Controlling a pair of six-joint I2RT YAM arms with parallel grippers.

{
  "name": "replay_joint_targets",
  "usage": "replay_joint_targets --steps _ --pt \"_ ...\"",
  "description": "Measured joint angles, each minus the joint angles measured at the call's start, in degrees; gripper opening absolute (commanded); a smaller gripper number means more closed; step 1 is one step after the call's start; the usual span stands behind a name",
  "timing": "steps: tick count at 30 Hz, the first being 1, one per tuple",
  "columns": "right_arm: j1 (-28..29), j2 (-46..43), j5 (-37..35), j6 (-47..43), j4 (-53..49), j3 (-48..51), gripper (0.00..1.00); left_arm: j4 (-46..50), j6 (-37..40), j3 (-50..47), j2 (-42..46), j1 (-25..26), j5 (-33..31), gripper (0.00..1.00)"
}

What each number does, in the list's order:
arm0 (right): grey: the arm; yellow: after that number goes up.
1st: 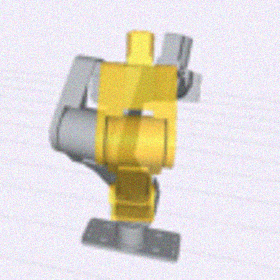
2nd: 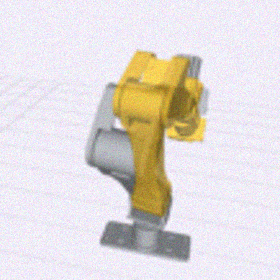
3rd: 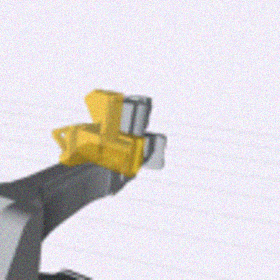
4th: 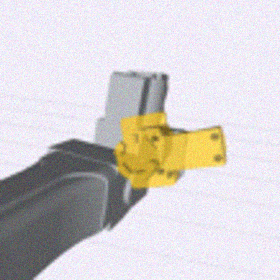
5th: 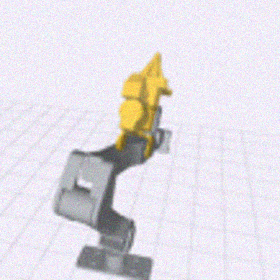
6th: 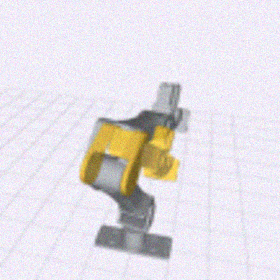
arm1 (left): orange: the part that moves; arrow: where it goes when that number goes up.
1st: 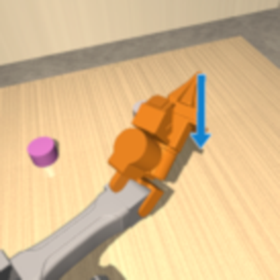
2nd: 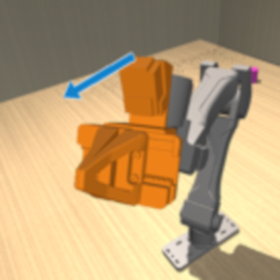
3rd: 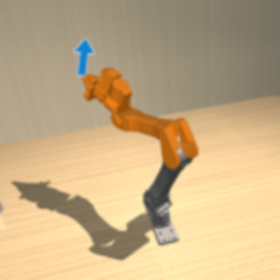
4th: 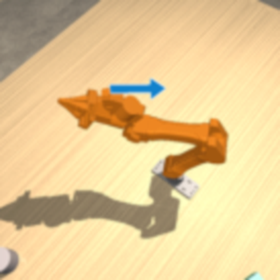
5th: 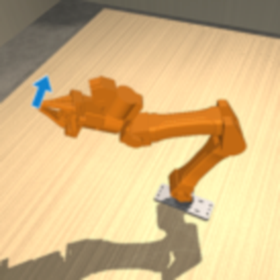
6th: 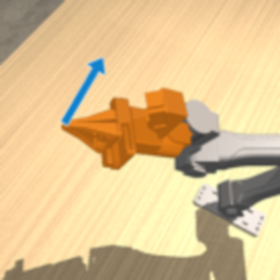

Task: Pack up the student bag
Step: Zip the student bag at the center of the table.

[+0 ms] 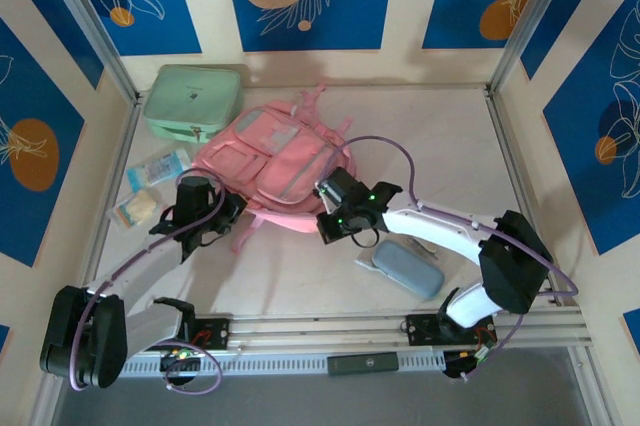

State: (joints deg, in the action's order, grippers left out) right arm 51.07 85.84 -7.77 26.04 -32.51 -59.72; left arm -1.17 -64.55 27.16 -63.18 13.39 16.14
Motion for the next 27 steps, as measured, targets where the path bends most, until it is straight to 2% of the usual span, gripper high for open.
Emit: replay_joint_targets --steps 4,11,15,16,19,21,23,27 --pt "3.4 0.4 0.2 -1.3 -2.2 -1.9 0.0 3.0 2.9 1.9 -1.9 -1.9 1.1 0.0" --pt "4.0 0.4 -5.1 -2.1 -6.0 -4.2 0.0 5.9 8.7 7.9 -8.6 -4.2 7.3 0.0" --pt "6.4 0.5 -4.8 -1.1 -4.4 -4.8 0.0 7.4 11.7 11.6 -11.8 -5.9 9.4 0.0" --pt "7.0 0.9 -4.1 -0.3 -3.5 -4.8 0.0 7.2 12.2 12.3 -12.7 -6.3 10.0 0.04" --pt "8.4 3.7 -2.3 2.6 -1.2 -6.1 0.0 4.4 12.5 13.7 -16.1 -7.2 12.6 0.24" --pt "9.0 6.6 -1.9 3.9 -0.9 -8.4 0.0 3.2 13.6 14.8 -17.9 -7.6 13.9 0.32" --pt "9.5 9.2 -2.2 5.1 -0.7 -10.8 0.0 3.3 15.2 15.3 -17.7 -7.8 14.3 0.45" --pt "9.7 10.2 -2.7 6.9 -0.5 -11.6 0.0 4.8 15.5 12.2 -11.1 -7.8 12.9 0.53"
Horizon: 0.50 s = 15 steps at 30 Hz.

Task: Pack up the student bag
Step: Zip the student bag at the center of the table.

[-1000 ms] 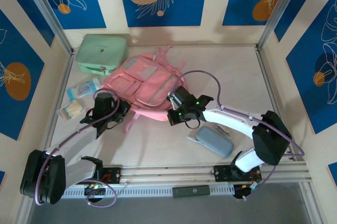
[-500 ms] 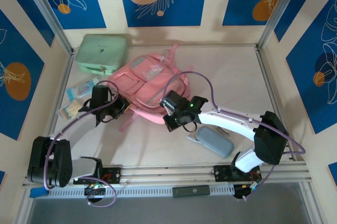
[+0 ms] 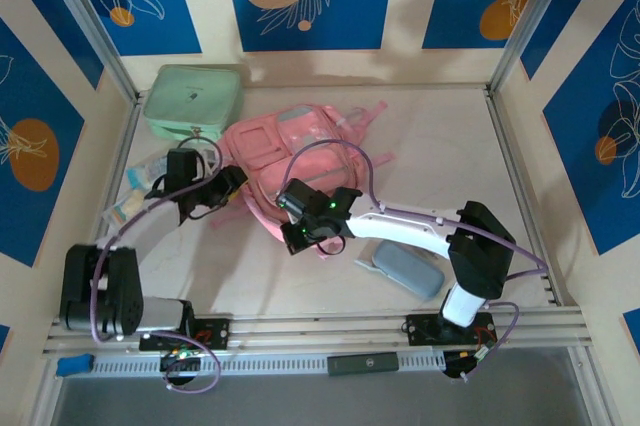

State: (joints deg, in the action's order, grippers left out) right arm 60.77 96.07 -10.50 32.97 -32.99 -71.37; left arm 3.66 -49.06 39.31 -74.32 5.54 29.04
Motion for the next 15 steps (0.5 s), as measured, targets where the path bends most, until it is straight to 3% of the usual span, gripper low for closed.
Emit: replay_joint_targets --steps 3,7,10,15 --pt "0.0 0.2 0.3 0.8 0.7 0.0 0.0 -1.4 -4.0 -6.6 7.9 1.8 -1.3 0.59" --pt "0.5 1.6 0.4 1.4 0.9 0.0 0.0 -4.9 -14.1 -18.1 17.7 9.8 -5.0 0.62" --pt "0.9 2.8 0.4 1.6 0.8 -0.4 0.0 -4.8 -21.1 -21.3 21.0 16.2 -9.3 0.67" --pt "1.0 4.3 0.5 1.6 0.5 -1.4 0.0 -8.9 -30.8 -23.1 22.3 22.5 -16.7 0.64"
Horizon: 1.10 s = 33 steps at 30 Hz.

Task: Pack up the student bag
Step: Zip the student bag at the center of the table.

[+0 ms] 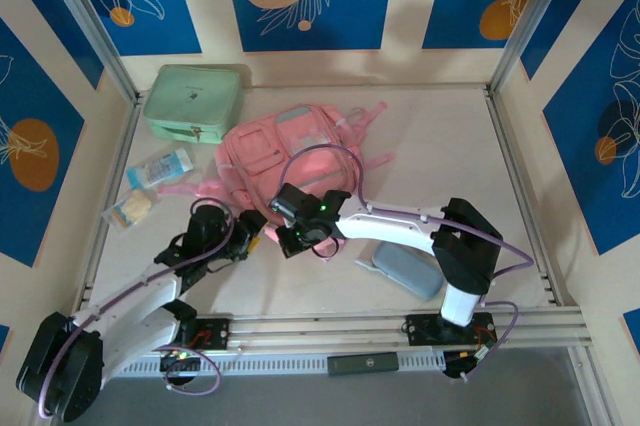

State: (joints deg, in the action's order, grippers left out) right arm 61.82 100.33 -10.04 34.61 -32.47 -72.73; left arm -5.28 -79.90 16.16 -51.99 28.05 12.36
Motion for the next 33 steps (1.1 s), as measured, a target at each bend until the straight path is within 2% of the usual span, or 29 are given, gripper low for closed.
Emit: replay_joint_targets --steps 6,11,13,19,22,26,30,33 --pt "0.0 0.2 0.2 0.0 0.0 -0.2 0.0 -6.3 -6.2 0.5 -6.4 4.5 -7.1 0.49" --pt "0.0 0.5 0.2 -0.1 -0.6 -0.7 0.0 -10.6 -9.0 1.9 -13.4 8.1 -10.5 0.09" --pt "0.0 0.9 0.1 -0.1 -1.4 -1.3 0.0 -12.0 -9.6 1.8 -14.6 8.4 -11.4 0.0" --pt "-0.6 0.7 -0.5 -1.0 -3.7 -1.5 0.0 -12.5 -5.8 1.7 -14.5 4.6 -9.0 0.0" --pt "-1.9 -1.3 -0.7 -1.2 -4.3 -0.4 0.0 -10.1 -1.8 1.9 -12.6 -0.9 -4.9 0.0" --pt "-6.8 -9.0 1.1 -1.6 -3.8 7.6 0.0 -5.0 4.7 4.0 -11.9 -10.3 1.4 0.0" --pt "-12.0 -13.7 1.7 -1.7 -4.0 11.8 0.0 -0.9 10.0 8.9 -16.0 -14.4 7.2 0.0" --pt "-11.7 -13.9 1.4 -2.3 -3.7 11.6 0.0 -2.4 12.2 10.6 -20.1 -15.5 10.0 0.0"
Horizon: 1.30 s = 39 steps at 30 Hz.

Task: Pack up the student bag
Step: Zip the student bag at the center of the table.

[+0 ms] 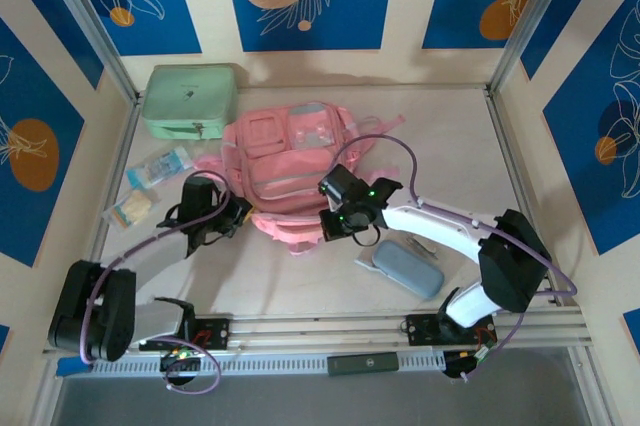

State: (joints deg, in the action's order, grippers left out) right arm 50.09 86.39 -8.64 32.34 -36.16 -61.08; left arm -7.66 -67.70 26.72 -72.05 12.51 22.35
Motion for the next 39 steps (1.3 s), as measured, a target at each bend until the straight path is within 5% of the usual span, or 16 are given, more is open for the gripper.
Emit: replay_joint_targets --steps 3,5,9,15,21,27,39 --pt "3.6 1.3 -0.6 0.0 -0.4 -1.6 0.0 1.8 2.7 2.1 -2.3 -1.0 0.3 0.05" --pt "5.5 3.2 0.0 0.7 0.6 -3.3 0.0 2.7 5.0 3.9 -3.5 -1.7 0.1 0.28" --pt "6.1 5.8 1.6 2.0 3.1 -4.2 0.0 3.5 7.7 6.4 -3.2 -2.3 -0.2 0.48" --pt "7.0 6.5 1.6 2.7 4.8 -4.2 0.0 5.9 3.5 -1.0 10.4 -0.8 -3.3 0.68" --pt "8.6 9.5 1.6 2.6 5.2 -6.1 0.0 10.5 -9.0 -7.9 25.5 9.9 -11.0 0.7" --pt "9.9 11.4 1.4 2.6 5.5 -7.3 0.0 9.6 -20.3 -7.8 23.8 20.4 -18.9 0.7" --pt "11.3 14.0 0.2 0.8 5.5 -9.7 0.0 8.9 -26.2 -4.2 11.8 25.7 -27.6 0.32"
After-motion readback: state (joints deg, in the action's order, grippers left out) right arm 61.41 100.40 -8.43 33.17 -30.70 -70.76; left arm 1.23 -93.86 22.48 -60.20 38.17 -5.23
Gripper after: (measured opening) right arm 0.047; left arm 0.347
